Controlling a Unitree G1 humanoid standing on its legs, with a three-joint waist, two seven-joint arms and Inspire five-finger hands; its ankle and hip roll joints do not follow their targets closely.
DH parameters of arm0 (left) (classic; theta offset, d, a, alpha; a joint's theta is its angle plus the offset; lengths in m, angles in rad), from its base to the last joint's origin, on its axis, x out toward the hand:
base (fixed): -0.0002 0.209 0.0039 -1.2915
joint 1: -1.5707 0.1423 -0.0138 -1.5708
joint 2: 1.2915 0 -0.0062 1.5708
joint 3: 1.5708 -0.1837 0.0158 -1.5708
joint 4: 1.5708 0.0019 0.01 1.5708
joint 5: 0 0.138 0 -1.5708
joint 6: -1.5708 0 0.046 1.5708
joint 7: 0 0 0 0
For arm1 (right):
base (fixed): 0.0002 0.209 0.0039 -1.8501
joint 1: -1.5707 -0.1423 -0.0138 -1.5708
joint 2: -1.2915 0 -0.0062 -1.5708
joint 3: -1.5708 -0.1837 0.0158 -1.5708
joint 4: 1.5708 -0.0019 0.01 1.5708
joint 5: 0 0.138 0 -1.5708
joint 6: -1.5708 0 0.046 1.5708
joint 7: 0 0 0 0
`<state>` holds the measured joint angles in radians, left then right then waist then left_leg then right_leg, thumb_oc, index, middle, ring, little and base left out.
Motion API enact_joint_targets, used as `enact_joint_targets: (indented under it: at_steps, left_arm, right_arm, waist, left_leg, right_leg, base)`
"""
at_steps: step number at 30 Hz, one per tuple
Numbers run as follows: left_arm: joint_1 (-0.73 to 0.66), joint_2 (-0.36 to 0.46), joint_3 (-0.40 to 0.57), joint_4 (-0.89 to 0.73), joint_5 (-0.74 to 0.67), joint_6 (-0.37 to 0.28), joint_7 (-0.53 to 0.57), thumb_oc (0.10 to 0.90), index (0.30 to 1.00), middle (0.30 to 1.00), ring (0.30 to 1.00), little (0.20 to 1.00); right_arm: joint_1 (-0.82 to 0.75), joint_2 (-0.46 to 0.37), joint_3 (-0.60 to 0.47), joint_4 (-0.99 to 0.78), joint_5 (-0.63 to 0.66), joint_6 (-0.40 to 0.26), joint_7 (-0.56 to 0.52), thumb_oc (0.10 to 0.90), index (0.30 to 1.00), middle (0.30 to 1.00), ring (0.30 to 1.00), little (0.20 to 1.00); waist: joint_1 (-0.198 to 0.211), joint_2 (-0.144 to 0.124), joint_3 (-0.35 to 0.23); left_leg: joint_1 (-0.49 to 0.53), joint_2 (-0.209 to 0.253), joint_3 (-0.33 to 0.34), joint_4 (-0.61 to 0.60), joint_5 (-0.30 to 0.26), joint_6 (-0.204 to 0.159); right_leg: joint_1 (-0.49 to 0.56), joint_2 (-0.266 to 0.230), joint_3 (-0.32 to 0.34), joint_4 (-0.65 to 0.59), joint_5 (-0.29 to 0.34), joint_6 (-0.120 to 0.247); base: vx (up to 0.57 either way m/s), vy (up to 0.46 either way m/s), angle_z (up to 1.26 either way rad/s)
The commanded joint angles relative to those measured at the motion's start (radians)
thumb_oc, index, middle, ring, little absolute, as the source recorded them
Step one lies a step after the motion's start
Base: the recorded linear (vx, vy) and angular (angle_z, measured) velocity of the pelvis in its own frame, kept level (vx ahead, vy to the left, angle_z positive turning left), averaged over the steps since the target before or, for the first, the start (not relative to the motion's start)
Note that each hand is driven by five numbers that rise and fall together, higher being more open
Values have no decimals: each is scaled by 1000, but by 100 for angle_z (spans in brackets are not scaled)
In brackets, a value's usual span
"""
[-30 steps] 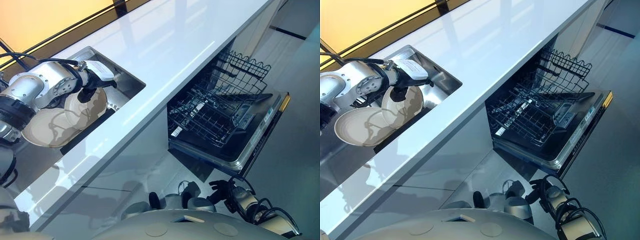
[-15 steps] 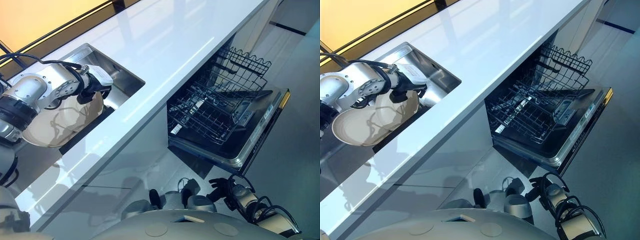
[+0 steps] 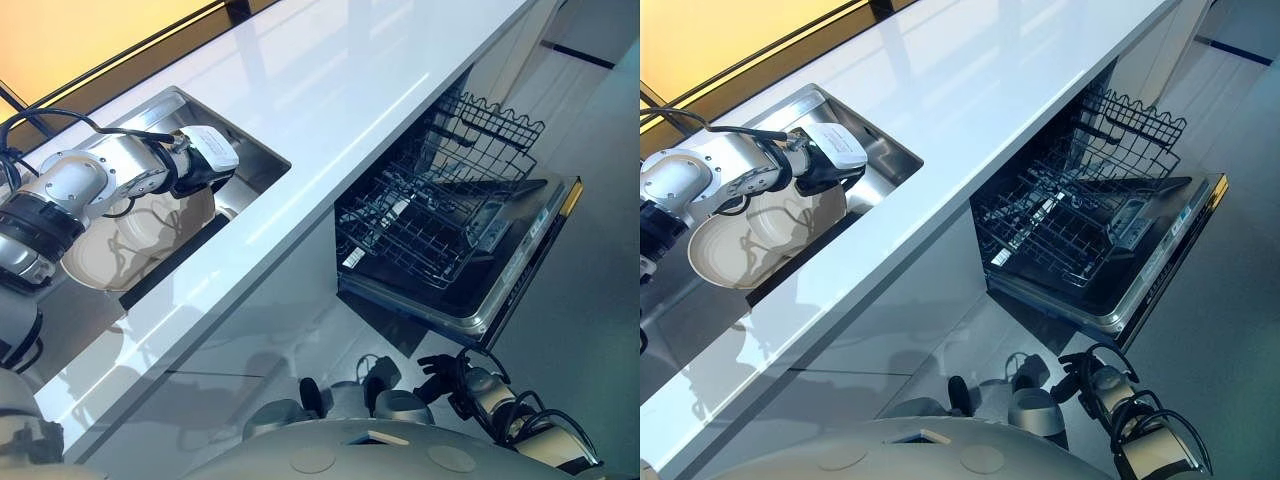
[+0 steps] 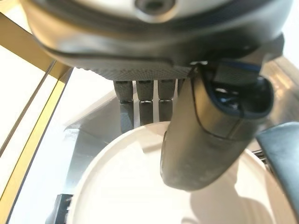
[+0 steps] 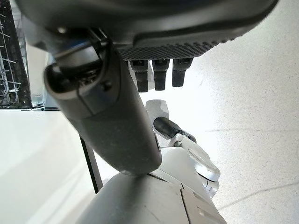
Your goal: Pick up plates and place into dishwasher.
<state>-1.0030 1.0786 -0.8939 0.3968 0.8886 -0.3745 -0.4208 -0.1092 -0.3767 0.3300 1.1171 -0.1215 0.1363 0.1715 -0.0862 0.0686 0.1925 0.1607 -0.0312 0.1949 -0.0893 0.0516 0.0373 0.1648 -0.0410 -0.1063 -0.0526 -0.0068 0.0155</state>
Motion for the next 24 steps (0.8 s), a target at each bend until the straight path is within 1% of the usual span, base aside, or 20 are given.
enact_joint_targets:
  at_steps: [1,2,3,4,6,8,9,10,11,12,13,14,15,16,17,18,19,21,23,24]
  left_arm:
    - [-203,44,36,61,31,55,48,361,524,524,524,461]
    - [-201,48,37,63,32,55,56,339,505,505,505,439]
    - [-203,54,37,64,21,61,65,265,441,441,441,365]
    - [-199,59,41,64,21,65,77,237,418,418,418,337]
    - [-192,67,50,60,14,85,101,245,425,425,425,345]
    - [-195,78,51,55,8,107,128,240,420,420,420,340]
    - [-191,94,60,44,-7,138,151,221,404,404,404,321]
    - [-189,95,62,42,-6,140,152,180,368,368,368,280]
    - [-179,113,73,21,-26,180,161,158,349,349,349,258]
    - [-163,125,94,-5,-40,208,159,138,333,333,333,238]
    - [-135,127,130,-27,-37,228,159,108,307,307,307,208]
    - [-122,157,153,-45,-69,242,179,100,300,300,300,200]
    - [-109,169,171,-59,-77,252,184,100,300,300,300,200]
    - [-93,184,202,-57,-86,260,206,100,300,300,300,200]
    - [-88,206,211,-40,-112,254,238,100,300,300,300,200]
    - [-82,213,221,-43,-114,256,242,100,300,300,300,200]
    - [-76,238,237,-32,-124,251,258,100,300,300,300,200]
    - [-97,283,231,3,-149,229,287,100,300,300,300,200]
    - [-124,316,206,66,-168,198,337,100,300,300,300,200]
    - [-130,328,199,94,-179,186,363,100,300,300,300,200]
  right_arm:
    - [-17,-50,28,7,-17,-22,19,800,900,900,900,900]
    - [-17,-51,29,6,-18,-23,20,800,900,900,900,900]
    - [-18,-52,30,4,-19,-24,21,800,900,900,900,900]
    - [-16,-53,31,2,-22,-28,18,800,900,900,900,900]
    - [-12,-54,32,-3,-25,-53,-11,800,900,900,900,900]
    - [-10,-58,31,-21,-69,-119,-92,800,900,900,900,900]
    - [-16,-81,38,-98,-101,-159,-146,800,900,900,900,900]
    - [-16,-84,38,-109,-102,-167,-153,800,900,900,900,900]
    - [-25,-106,38,-233,-37,-158,-171,800,900,900,900,900]
    - [-25,-109,30,-280,-74,-192,-186,800,900,900,900,900]
    - [-24,-110,33,-310,-134,-258,-194,800,900,900,900,900]
    - [-23,-135,47,-366,-172,-265,-195,800,900,900,900,900]
    - [-15,-141,49,-398,-168,-277,-183,800,900,900,900,900]
    - [8,-139,54,-473,-108,-242,-140,800,900,900,900,900]
    - [30,-140,52,-521,-31,-281,-87,800,900,900,900,900]
    - [48,-131,48,-553,3,-229,-73,800,900,900,900,900]
    - [89,-125,32,-627,68,-237,-21,800,900,900,900,900]
    - [144,-126,7,-746,208,-241,63,800,900,900,900,900]
    - [174,-121,-25,-859,347,-218,143,800,900,900,900,900]
    - [182,-117,-37,-901,440,-207,192,800,900,900,900,900]
  waist:
    - [6,31,-36]
    - [7,32,-38]
    - [8,32,-38]
    - [9,31,-38]
    - [10,32,-41]
    - [10,31,-44]
    - [12,29,-47]
    - [12,29,-47]
    - [13,26,-48]
    - [14,26,-48]
    - [14,27,-48]
    - [17,30,-50]
    - [16,31,-51]
    - [12,31,-49]
    - [10,34,-51]
    - [7,35,-53]
    - [-1,35,-56]
    - [-15,35,-64]
    - [-23,34,-73]
    - [-25,33,-77]
  left_leg:
    - [-6,-71,11,94,-163,28]
    - [-4,-70,9,92,-163,28]
    - [-3,-70,7,90,-162,27]
    - [-2,-70,6,89,-162,25]
    - [1,-68,4,84,-161,22]
    - [5,-66,2,80,-161,20]
    - [7,-63,-2,76,-160,19]
    - [8,-63,-2,76,-160,19]
    - [6,-62,-7,77,-161,19]
    - [4,-61,-7,76,-160,19]
    - [4,-61,-7,77,-162,21]
    - [3,-59,-9,74,-161,20]
    - [2,-58,-10,72,-160,21]
    - [3,-58,-9,69,-160,22]
    - [3,-56,-8,64,-158,18]
    - [2,-55,-7,63,-157,18]
    - [2,-51,0,59,-155,15]
    - [6,-47,8,49,-149,11]
    - [8,-42,17,43,-142,5]
    - [10,-40,20,41,-139,3]
  right_leg:
    - [-96,-25,-6,99,-20,115]
    - [-93,-24,-7,98,-21,113]
    - [-92,-24,-9,97,-22,113]
    - [-90,-22,-9,96,-23,112]
    - [-86,-21,-12,94,-25,111]
    - [-81,-20,-14,91,-27,111]
    - [-79,-18,-16,88,-27,111]
    - [-78,-18,-16,87,-27,110]
    - [-79,-17,-16,89,-28,109]
    - [-82,-15,-15,90,-28,108]
    - [-82,-14,-14,89,-31,106]
    - [-81,-13,-18,88,-32,107]
    - [-82,-13,-19,87,-32,107]
    - [-81,-15,-23,83,-35,107]
    - [-79,-14,-29,82,-35,108]
    - [-80,-14,-31,82,-37,108]
    - [-83,-12,-34,82,-38,110]
    - [-82,-6,-39,77,-39,110]
    - [-80,-1,-42,70,-37,109]
    - [-78,2,-43,67,-37,108]
  base:
    - [0,0,0]
    - [0,0,0]
    - [0,0,0]
    - [0,0,0]
    - [0,0,0]
    - [-17,-13,2]
    - [-28,-24,6]
    - [-49,-42,6]
    - [-61,-31,5]
    - [-81,-28,4]
    - [-89,-12,2]
    - [-83,-7,-1]
    - [-110,-8,0]
    - [-114,-6,1]
    - [-113,-9,1]
    - [-108,-18,0]
    - [-98,-26,-1]
    - [-100,-45,0]
    - [-79,-53,0]
    - [-74,-54,1]
